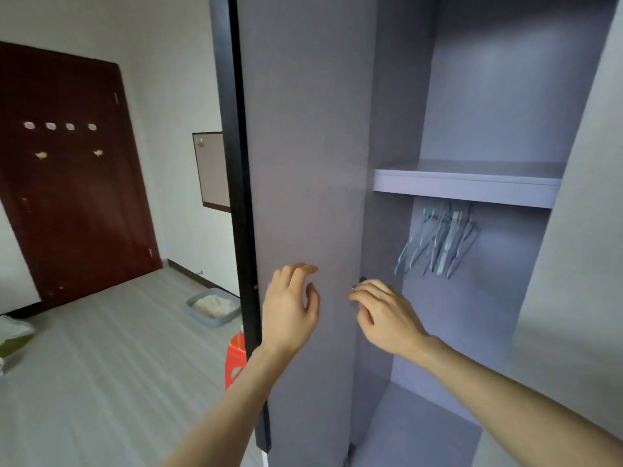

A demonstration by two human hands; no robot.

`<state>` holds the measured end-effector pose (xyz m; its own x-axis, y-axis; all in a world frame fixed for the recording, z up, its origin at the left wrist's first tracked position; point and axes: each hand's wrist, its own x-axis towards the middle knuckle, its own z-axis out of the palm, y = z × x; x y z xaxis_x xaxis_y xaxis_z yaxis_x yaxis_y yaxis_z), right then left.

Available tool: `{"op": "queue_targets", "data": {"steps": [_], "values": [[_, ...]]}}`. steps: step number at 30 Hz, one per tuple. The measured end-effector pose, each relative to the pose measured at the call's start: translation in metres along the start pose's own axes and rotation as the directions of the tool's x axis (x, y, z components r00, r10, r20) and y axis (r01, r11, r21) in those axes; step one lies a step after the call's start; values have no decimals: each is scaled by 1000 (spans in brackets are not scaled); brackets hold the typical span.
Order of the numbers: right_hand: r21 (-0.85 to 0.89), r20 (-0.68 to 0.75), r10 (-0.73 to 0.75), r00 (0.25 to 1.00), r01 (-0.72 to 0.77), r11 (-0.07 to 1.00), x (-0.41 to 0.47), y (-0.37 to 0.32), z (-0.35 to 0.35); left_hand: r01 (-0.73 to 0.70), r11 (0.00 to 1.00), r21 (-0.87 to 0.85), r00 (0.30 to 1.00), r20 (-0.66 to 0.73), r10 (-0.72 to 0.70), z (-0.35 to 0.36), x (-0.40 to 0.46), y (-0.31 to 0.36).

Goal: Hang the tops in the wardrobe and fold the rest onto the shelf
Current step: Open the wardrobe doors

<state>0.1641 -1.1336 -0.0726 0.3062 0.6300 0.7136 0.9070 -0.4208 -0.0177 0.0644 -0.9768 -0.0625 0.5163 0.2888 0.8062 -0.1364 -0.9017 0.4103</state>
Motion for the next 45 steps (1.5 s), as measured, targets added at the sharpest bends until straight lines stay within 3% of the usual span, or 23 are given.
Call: {"op": "queue_targets", "data": {"steps": [6,11,15,19,22,26,30,34,40,45], "values": [[-205,-50,151,987,-158,966,-45,78,-59,157,982,-107,958,259,-125,91,20,43],[-369,-69,286,956,-290,883,-67,149,-128,156,963,-220,921,386,-61,173,58,111],[-575,-130,348,929,-356,737,-77,204,-175,215,927,-307,891,450,-57,236,96,174],[-741,-122,399,909,-351,573,-93,240,-202,313,822,-476,858,513,-29,282,115,230],[-801,-64,383,922,-276,531,-106,260,-209,381,667,-640,834,549,51,305,129,268],[-810,-42,370,928,-248,531,-111,268,-210,535,486,-691,792,611,-5,312,141,288],[-807,-43,364,931,-247,537,-112,262,-218,625,418,-660,731,682,-16,298,139,282],[-779,-60,377,924,-280,562,-118,236,-223,633,352,-689,723,689,49,265,123,279],[-521,-211,430,878,-474,710,-135,172,-214,582,347,-736,695,671,258,199,86,272],[-329,-316,528,788,-613,718,-154,117,-223,502,382,-776,667,629,399,149,57,280]]}}
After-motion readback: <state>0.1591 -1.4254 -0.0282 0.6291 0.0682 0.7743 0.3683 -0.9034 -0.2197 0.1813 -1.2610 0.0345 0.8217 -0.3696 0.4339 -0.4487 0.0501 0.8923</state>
